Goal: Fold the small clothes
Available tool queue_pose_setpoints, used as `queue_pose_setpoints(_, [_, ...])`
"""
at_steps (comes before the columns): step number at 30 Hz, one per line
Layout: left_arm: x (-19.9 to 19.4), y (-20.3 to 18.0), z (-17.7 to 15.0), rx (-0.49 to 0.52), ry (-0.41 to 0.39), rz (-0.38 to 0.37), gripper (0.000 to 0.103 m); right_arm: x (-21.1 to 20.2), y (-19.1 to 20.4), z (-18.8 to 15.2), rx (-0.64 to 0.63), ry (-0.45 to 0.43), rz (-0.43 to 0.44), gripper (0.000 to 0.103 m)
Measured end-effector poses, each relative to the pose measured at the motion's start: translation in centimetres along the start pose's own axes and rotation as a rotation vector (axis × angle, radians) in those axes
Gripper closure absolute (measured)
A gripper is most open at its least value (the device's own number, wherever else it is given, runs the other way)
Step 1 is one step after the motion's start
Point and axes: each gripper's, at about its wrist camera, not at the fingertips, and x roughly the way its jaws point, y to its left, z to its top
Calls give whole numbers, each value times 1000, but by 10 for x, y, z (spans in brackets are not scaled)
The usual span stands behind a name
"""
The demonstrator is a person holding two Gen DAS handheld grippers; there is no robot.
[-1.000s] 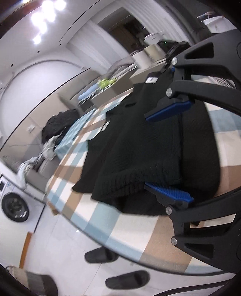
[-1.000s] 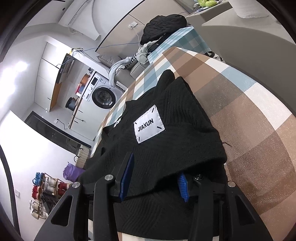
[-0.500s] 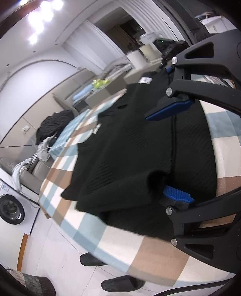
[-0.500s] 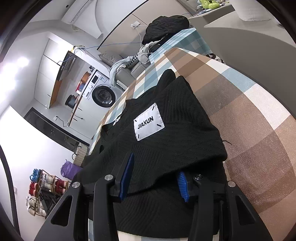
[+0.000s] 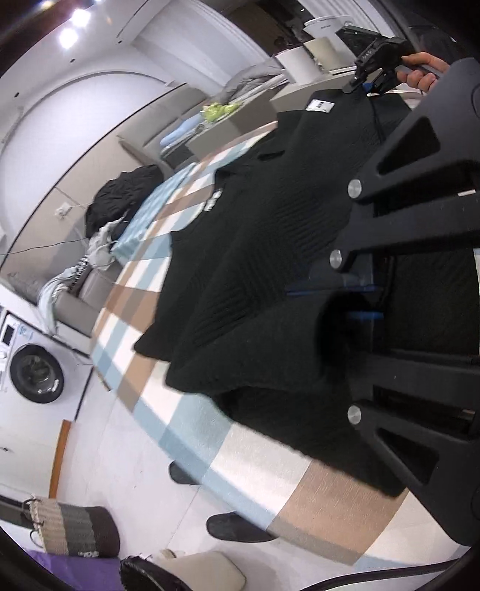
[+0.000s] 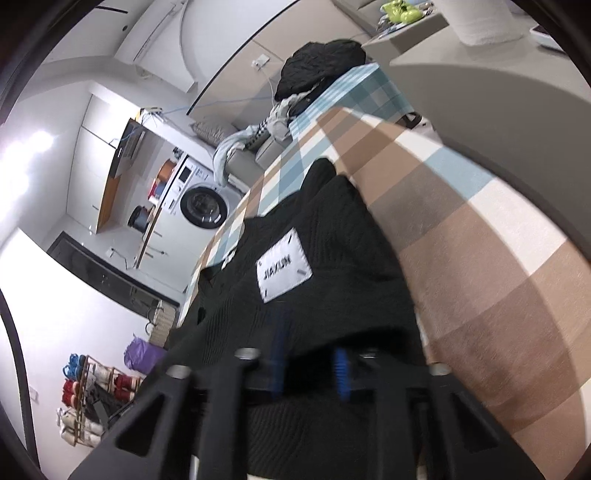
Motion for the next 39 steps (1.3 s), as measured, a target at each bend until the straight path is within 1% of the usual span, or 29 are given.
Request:
queue_pose_setpoints(2, [-8, 4, 7, -19, -27, -16, 100, -2, 1, 5, -1, -14, 5, 97])
queue_pose_setpoints(5, [-17, 4, 20, -27, -56, -45, 100, -4, 12, 18, -28, -31, 15, 98])
queue_pose_setpoints(8, [-21, -1, 38, -22, -78, -72, 100, -3, 29, 36, -53, -49, 28, 98])
queue_pose_setpoints(12, [-18, -17, 71, 0, -98, -75, 100, 6, 54, 67, -85, -60, 22, 98])
queue_pose_setpoints(17, [4, -29, 119, 8, -100, -56, 100, 32, 76, 104, -97, -57, 0, 98])
queue_pose_setpoints(20, [28, -34, 144, 14, -74, -36, 100, 60, 81, 129, -77, -37, -26, 98])
queue_pose_setpoints(22, [49, -36, 157, 32, -44, -14, 100, 79, 81, 142, -69, -14, -57, 94])
queue_pose_setpoints(23, [60, -36, 162, 32, -24, -2, 98, 88, 79, 147, -64, -5, -74, 81])
queue_pose_setpoints(24, [71, -34, 166, 31, -1, 9, 95, 98, 74, 153, -50, -2, -91, 61])
queue_pose_setpoints(25, [79, -32, 169, 27, 8, 13, 87, 102, 71, 156, -37, -10, -93, 54])
queue_pose_setpoints(26, [87, -28, 172, 16, 9, 32, 73, 104, 66, 159, -28, -20, -101, 51])
queue_pose_setpoints(27, [91, -24, 173, 3, 6, 48, 65, 106, 63, 160, -29, -20, -118, 51])
queue_pose_setpoints(28, [94, -19, 173, -10, -1, 65, 45, 107, 59, 162, -35, -12, -127, 51])
queue_pose_setpoints(29, [95, -13, 174, -23, -15, 83, 35, 106, 57, 162, -40, -5, -132, 51])
queue_pose_setpoints(31, [93, -5, 172, -21, -40, 98, 32, 104, 52, 162, -80, 8, -176, 50])
queue_pose_setpoints(34, [100, 3, 173, 29, -30, 147, 32, 107, 47, 161, -149, 23, -239, 49])
queue_pose_setpoints(36, [110, 8, 171, 51, -11, 182, 32, 111, 42, 159, -170, 38, -265, 49])
queue_pose_setpoints(39, [131, 15, 170, 67, 52, 208, 32, 123, 36, 158, -189, 73, -289, 49])
